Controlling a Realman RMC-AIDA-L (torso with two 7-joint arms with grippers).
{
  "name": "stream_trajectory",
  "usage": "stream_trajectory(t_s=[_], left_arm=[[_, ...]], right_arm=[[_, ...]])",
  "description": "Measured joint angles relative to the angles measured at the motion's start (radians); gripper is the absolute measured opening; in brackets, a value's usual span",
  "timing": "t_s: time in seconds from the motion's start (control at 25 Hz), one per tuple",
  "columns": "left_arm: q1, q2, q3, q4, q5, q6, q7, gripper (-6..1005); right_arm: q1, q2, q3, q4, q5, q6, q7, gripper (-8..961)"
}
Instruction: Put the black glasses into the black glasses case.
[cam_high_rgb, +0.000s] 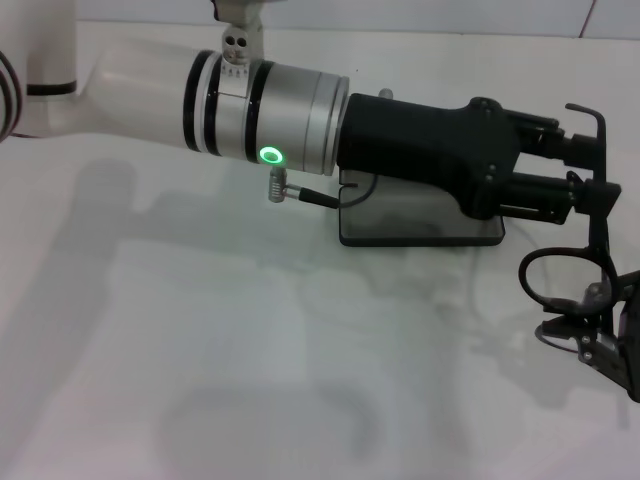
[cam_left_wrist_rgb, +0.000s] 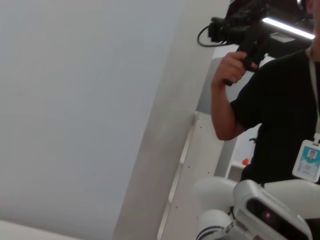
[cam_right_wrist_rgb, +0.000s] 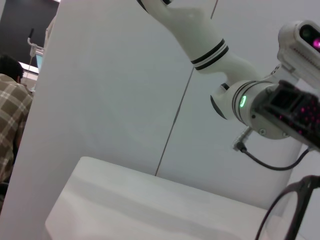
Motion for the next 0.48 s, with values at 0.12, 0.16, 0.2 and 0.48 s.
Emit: stream_trajectory(t_s=[0.12, 0.16, 0.2, 0.48], left_arm=[[-0.002, 0.000, -0.001, 0.001, -0.008, 0.011, 0.016, 543], [-0.003, -0.001, -0.001, 0.001, -0.008, 0.011, 0.021, 543], [-0.006, -0.002, -0.002, 0.001, -0.008, 0.009, 0.024, 543], [-0.011, -0.005, -0.001, 0.003, 0.004, -0.030, -0.001, 543]], right_arm=[[0.000, 0.000, -0.006, 0.001, 0.000, 0.000, -0.001, 95], [0.000, 0.000, -0.008, 0.001, 0.000, 0.000, -0.001, 95], [0.000, 0.000, -0.009, 0.001, 0.000, 0.000, -0.001, 95], [0.012, 0.000, -0.012, -0.004, 0.000, -0.001, -0.003, 95]])
